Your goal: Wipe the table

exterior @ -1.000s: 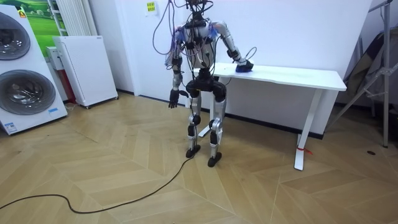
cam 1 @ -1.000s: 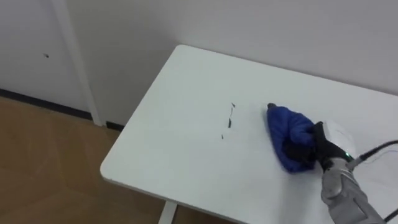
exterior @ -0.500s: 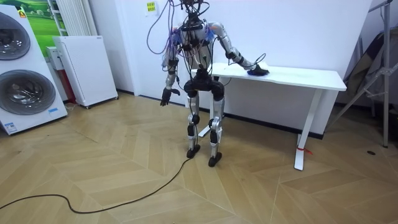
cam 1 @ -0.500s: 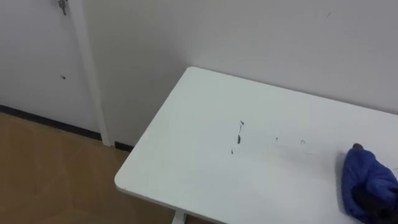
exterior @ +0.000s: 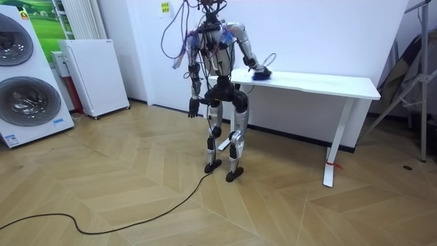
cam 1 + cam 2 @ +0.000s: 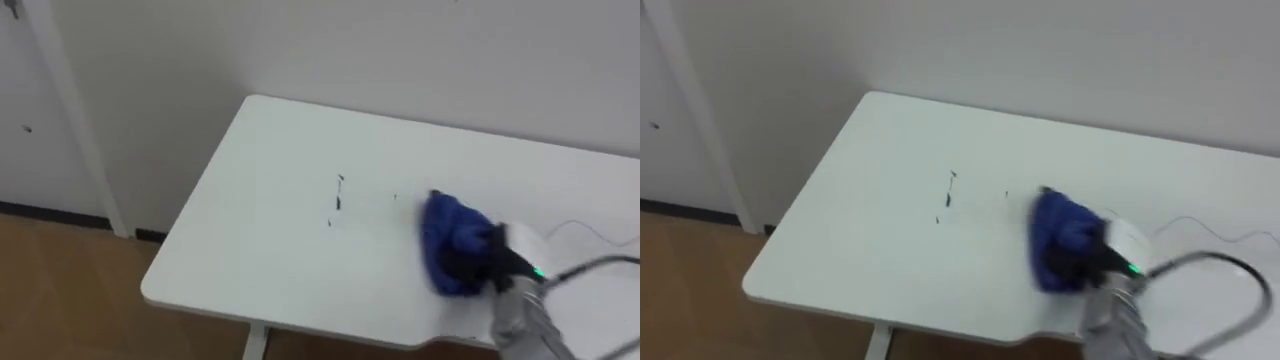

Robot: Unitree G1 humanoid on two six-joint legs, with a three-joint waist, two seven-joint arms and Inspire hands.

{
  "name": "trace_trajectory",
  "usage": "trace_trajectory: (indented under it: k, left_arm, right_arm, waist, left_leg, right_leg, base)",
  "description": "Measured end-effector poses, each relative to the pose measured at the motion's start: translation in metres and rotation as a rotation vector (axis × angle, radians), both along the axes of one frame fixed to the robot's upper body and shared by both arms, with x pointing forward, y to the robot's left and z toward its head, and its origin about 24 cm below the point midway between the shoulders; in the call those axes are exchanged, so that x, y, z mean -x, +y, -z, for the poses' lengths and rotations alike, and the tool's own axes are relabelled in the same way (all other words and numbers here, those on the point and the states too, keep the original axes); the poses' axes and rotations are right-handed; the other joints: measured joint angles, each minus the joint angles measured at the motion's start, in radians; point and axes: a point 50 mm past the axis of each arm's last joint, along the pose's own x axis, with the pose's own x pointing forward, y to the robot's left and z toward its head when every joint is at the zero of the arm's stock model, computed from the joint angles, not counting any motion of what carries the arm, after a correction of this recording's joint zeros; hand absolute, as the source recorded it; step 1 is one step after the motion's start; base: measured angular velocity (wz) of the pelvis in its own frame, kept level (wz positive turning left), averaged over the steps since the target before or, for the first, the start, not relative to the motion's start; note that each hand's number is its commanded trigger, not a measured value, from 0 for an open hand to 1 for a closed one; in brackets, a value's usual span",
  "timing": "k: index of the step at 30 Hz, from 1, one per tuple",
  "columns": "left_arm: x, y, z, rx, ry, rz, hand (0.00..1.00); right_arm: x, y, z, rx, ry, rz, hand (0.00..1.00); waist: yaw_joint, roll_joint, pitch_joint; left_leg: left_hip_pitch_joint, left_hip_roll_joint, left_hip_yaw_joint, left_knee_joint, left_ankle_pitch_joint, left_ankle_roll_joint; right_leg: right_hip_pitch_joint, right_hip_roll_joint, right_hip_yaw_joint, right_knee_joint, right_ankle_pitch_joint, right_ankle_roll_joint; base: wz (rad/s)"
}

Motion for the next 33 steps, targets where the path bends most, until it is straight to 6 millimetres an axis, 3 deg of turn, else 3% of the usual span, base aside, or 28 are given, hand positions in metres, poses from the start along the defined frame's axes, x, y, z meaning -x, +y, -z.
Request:
trace_trajectory:
  k: [3,5,7,8,9,11,13,15,16,17,18,19,21,22,23,24,26,27,28,29,30,31,32,33]
  left_arm:
    - [0.004,-0.003,-0.001,0.008,-0.014,0.009,0.00]
    - [0.016,0.001,-0.002,0.007,0.003,-0.027,0.00]
    - [0.023,0.009,-0.005,-0.013,0.007,-0.072,0.00]
    - [0.022,0.017,-0.007,-0.031,-0.004,-0.082,0.00]
    - [0.021,0.021,-0.008,-0.040,-0.011,-0.084,0.00]
    - [0.019,0.043,-0.016,-0.091,-0.037,-0.097,0.00]
    - [0.016,0.056,-0.022,-0.126,-0.043,-0.087,0.00]
    - [0.010,0.057,-0.022,-0.128,-0.059,-0.085,0.00]
    - [0.001,0.057,-0.022,-0.126,-0.077,-0.068,0.00]
    - [-0.011,0.056,-0.022,-0.120,-0.106,-0.055,0.00]
    - [-0.019,0.056,-0.022,-0.117,-0.124,-0.043,0.00]
    - [-0.034,0.056,-0.024,-0.113,-0.161,-0.022,0.00]
    - [-0.055,0.056,-0.027,-0.113,-0.209,-0.003,0.00]
    - [-0.068,0.056,-0.030,-0.119,-0.232,0.024,0.00]
    - [-0.076,0.056,-0.032,-0.120,-0.249,0.029,0.00]
    - [-0.092,0.053,-0.035,-0.119,-0.282,0.040,0.00]
    - [-0.113,0.048,-0.040,-0.115,-0.320,0.082,0.00]
    - [-0.115,0.046,-0.040,-0.112,-0.322,0.086,0.00]
    - [-0.115,0.044,-0.039,-0.110,-0.317,0.103,0.00]
    - [-0.113,0.041,-0.037,-0.099,-0.313,0.102,0.00]
    - [-0.112,0.039,-0.036,-0.093,-0.311,0.101,0.00]
    - [-0.109,0.035,-0.033,-0.079,-0.303,0.103,0.00]
    - [-0.103,0.033,-0.030,-0.069,-0.292,0.103,0.00]
    - [-0.100,0.031,-0.029,-0.064,-0.285,0.103,0.00]
  right_arm:
    - [-0.007,0.006,-0.004,-0.042,-0.005,-0.026,1.00]
    - [0.002,-0.006,0.003,-0.080,0.003,0.020,1.00]
    - [0.019,-0.043,0.009,-0.045,-0.035,0.118,1.00]
    - [0.034,-0.072,0.014,-0.010,-0.033,0.209,1.00]
    - [0.044,-0.087,0.017,0.001,-0.028,0.268,1.00]
    - [0.085,-0.137,0.024,0.049,0.008,0.496,1.00]
    - [0.098,-0.153,0.026,0.079,0.031,0.563,1.00]
    - [0.099,-0.157,0.025,0.101,0.025,0.577,1.00]
    - [0.093,-0.154,0.024,0.106,0.007,0.574,1.00]
    - [0.086,-0.146,0.026,0.113,0.011,0.565,1.00]
    - [0.082,-0.140,0.027,0.116,0.016,0.556,1.00]
    - [0.068,-0.128,0.029,0.112,0.028,0.544,1.00]
    - [0.044,-0.101,0.028,0.086,0.034,0.488,1.00]
    - [0.028,-0.078,0.026,0.051,0.020,0.424,1.00]
    - [0.020,-0.068,0.024,0.030,0.006,0.398,1.00]
    - [0.004,-0.050,0.018,-0.008,-0.020,0.350,1.00]
    - [-0.018,-0.033,0.004,-0.030,-0.066,0.250,1.00]
    - [-0.021,-0.031,0.001,-0.041,-0.077,0.237,1.00]
    - [-0.024,-0.029,-0.003,-0.057,-0.105,0.220,1.00]
    - [-0.022,-0.030,-0.003,-0.067,-0.127,0.211,1.00]
    - [-0.021,-0.032,-0.004,-0.070,-0.139,0.209,1.00]
    - [-0.014,-0.038,-0.002,-0.067,-0.149,0.221,1.00]
    - [-0.004,-0.047,0.004,-0.039,-0.144,0.244,1.00]
    - [0.001,-0.053,0.006,-0.024,-0.141,0.258,1.00]
  waist:
    - [0.022,-0.005,0.0024]
    - [0.006,-0.010,0.0005]
    - [-0.031,-0.011,0.0000]
    - [-0.055,-0.011,-0.0020]
    - [-0.066,-0.010,-0.0018]
    - [-0.071,-0.007,-0.0054]
    - [-0.067,-0.004,-0.0082]
    - [-0.060,0.009,-0.0141]
    - [-0.058,0.021,-0.0153]
    - [-0.044,0.031,-0.0190]
    - [-0.031,0.031,-0.0185]
    - [-0.001,0.029,-0.0172]
    - [0.025,0.021,-0.0142]
    - [0.023,0.004,-0.0121]
    - [0.022,-0.005,-0.0114]
    - [0.021,-0.020,-0.0085]
    - [0.020,-0.042,-0.0001]
    - [0.020,-0.044,0.0009]
    - [0.009,-0.045,0.0007]
    - [-0.016,-0.038,-0.0031]
    - [-0.035,-0.029,-0.0021]
    - [-0.079,-0.014,-0.0052]
    - [-0.108,-0.020,-0.0099]
    - [-0.113,-0.019,-0.0123]
  left_leg:
    - [-0.014,-0.007,-0.002,0.000,0.011,0.003]
    - [-0.016,-0.016,-0.002,0.002,0.010,0.006]
    - [-0.022,-0.021,0.017,0.027,0.004,0.016]
    - [-0.022,-0.012,0.051,0.033,0.002,0.022]
    - [-0.018,-0.008,0.069,0.033,0.000,0.026]
    - [0.015,0.012,0.136,0.021,-0.010,0.043]
    - [0.021,0.022,0.179,0.029,-0.016,0.051]
    - [0.009,0.028,0.205,0.038,-0.030,0.057]
    - [0.008,0.038,0.235,0.056,-0.047,0.058]
    - [0.010,0.057,0.256,0.067,-0.057,0.051]
    - [0.009,0.066,0.266,0.074,-0.061,0.045]
    - [-0.003,0.090,0.274,0.098,-0.074,0.027]
    - [-0.042,0.126,0.240,0.147,-0.092,0.005]
    - [-0.078,0.133,0.185,0.170,-0.103,-0.016]
    - [-0.100,0.133,0.152,0.181,-0.104,-0.022]
    - [-0.135,0.135,0.090,0.196,-0.099,-0.035]
    - [-0.171,0.156,-0.013,0.185,-0.083,-0.086]
    - [-0.177,0.167,-0.027,0.175,-0.078,-0.101]
    - [-0.194,0.184,-0.061,0.163,-0.068,-0.134]
    - [-0.216,0.202,-0.082,0.154,-0.055,-0.171]
    - [-0.226,0.217,-0.082,0.150,-0.044,-0.189]
    - [-0.237,0.249,-0.051,0.128,-0.004,-0.212]
    - [-0.233,0.261,0.031,0.097,0.047,-0.213]
    - [-0.228,0.264,0.069,0.089,0.063,-0.210]
  right_leg:
    - [-0.007,-0.010,0.000,0.002,-0.026,0.003]
    - [0.001,-0.021,-0.014,0.005,-0.037,0.009]
    - [0.013,-0.033,-0.023,0.023,-0.045,0.022]
    - [0.012,-0.039,-0.009,0.058,-0.049,0.029]
    - [0.008,-0.042,0.004,0.079,-0.051,0.032]
    - [-0.012,-0.048,0.059,0.163,-0.055,0.040]
    - [-0.045,-0.063,0.053,0.201,-0.056,0.060]
    - [-0.076,-0.108,0.039,0.223,-0.050,0.079]
    - [-0.099,-0.153,0.033,0.251,-0.059,0.090]
    - [-0.115,-0.185,0.051,0.272,-0.067,0.099]
    - [-0.124,-0.197,0.066,0.274,-0.066,0.100]
    - [-0.146,-0.207,0.108,0.271,-0.064,0.103]
    - [-0.164,-0.221,0.106,0.250,-0.054,0.113]
    - [-0.165,-0.229,0.100,0.210,-0.038,0.124]
    - [-0.162,-0.230,0.093,0.187,-0.024,0.125]
    - [-0.164,-0.226,0.077,0.143,0.002,0.124]
    - [-0.160,-0.200,0.026,0.057,0.055,0.116]
    - [-0.163,-0.189,0.016,0.041,0.065,0.113]
    - [-0.165,-0.161,-0.016,0.038,0.103,0.104]
    - [-0.157,-0.144,-0.082,0.051,0.066,0.155]
    - [-0.151,-0.129,-0.111,0.057,0.043,0.145]
    - [-0.137,-0.112,-0.174,0.081,0.011,0.127]
    - [-0.119,-0.115,-0.198,0.090,-0.026,0.117]
    - [-0.110,-0.115,-0.199,0.091,-0.041,0.112]
  base:
    - [0.59]
    - [0.54]
    - [0.67]
    - [0.71]
    - [0.60]
    - [0.02]
    - [-0.76]
    - [-0.89]
    - [-0.72]
    - [-0.70]
    - [-0.78]
    - [-0.65]
    - [-0.54]
    - [-0.16]
    - [0.11]
    - [0.16]
    - [0.20]
    - [0.35]
    - [0.57]
    - [0.76]
    - [1.30]
    - [1.60]
    - [1.60]
    - [1.13]
